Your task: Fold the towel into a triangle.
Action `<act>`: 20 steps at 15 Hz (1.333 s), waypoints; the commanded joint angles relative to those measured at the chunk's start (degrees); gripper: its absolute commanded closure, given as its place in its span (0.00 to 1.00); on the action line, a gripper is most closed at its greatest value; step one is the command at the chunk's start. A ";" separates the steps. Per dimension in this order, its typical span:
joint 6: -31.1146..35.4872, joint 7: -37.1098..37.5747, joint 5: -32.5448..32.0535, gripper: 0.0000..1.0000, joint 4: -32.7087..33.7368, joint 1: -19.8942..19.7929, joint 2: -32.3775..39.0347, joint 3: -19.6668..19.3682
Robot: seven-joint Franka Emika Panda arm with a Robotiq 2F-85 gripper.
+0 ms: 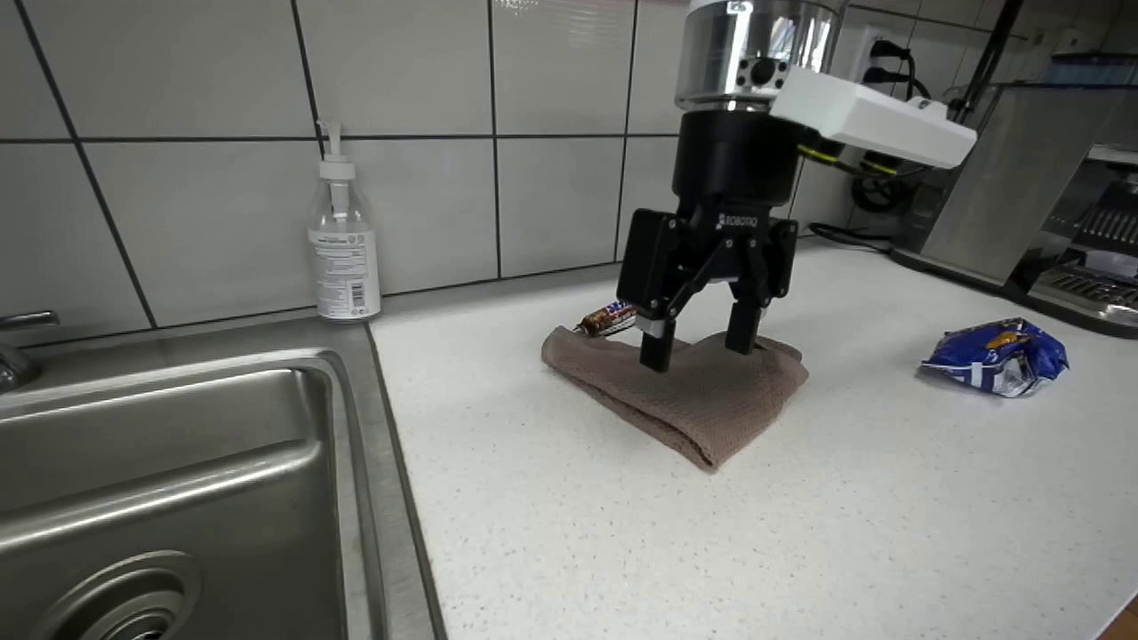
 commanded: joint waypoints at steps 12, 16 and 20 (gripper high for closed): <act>2.17 -1.36 1.99 0.00 -22.01 -1.66 -21.11 -1.37; 1.16 -0.04 1.16 0.00 -21.24 -1.28 -19.76 -1.39; 1.37 -0.04 1.23 0.00 -22.12 -1.26 -20.67 -1.42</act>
